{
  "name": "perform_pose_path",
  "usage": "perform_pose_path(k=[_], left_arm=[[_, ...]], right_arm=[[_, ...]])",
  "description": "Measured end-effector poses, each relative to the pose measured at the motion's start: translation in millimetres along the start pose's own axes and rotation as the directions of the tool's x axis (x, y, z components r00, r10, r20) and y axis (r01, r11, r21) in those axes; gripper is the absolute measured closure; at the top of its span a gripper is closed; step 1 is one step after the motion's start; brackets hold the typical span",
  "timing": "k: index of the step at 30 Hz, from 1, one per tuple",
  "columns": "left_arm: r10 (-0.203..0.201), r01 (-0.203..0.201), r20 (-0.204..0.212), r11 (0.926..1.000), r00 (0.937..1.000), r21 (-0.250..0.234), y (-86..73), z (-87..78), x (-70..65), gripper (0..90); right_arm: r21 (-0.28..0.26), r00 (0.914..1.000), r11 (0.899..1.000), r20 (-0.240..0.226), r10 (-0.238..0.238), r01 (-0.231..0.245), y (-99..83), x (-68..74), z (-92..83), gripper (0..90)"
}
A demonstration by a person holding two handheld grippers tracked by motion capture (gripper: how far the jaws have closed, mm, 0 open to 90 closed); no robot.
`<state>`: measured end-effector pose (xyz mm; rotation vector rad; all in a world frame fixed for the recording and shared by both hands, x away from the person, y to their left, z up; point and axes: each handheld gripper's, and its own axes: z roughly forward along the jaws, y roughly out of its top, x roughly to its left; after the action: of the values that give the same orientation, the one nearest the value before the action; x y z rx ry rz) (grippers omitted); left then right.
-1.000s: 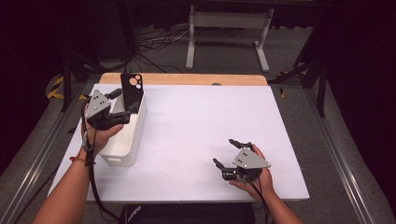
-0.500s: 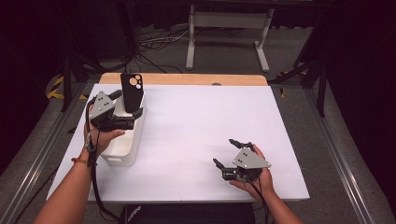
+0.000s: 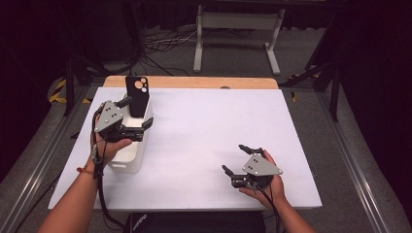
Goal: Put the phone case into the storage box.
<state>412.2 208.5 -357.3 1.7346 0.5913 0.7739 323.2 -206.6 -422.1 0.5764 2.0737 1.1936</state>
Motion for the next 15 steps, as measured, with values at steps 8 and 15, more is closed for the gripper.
perform_pose_path(k=[8,15], left_arm=[[0.013,-0.013,0.019,0.9999,0.9997,-0.005,2.8,-2.6,-7.7,4.2],[0.025,-0.024,0.053,0.9995,0.9983,-0.020,2.5,-4.5,-17.8,3.9]], right_arm=[[-0.003,1.0000,1.000,0.000,-0.005,0.005,1.0,0.4,-1.1,17.8],[-0.008,0.9999,1.000,0.006,-0.015,0.015,2.0,1.3,-2.7,17.8]])
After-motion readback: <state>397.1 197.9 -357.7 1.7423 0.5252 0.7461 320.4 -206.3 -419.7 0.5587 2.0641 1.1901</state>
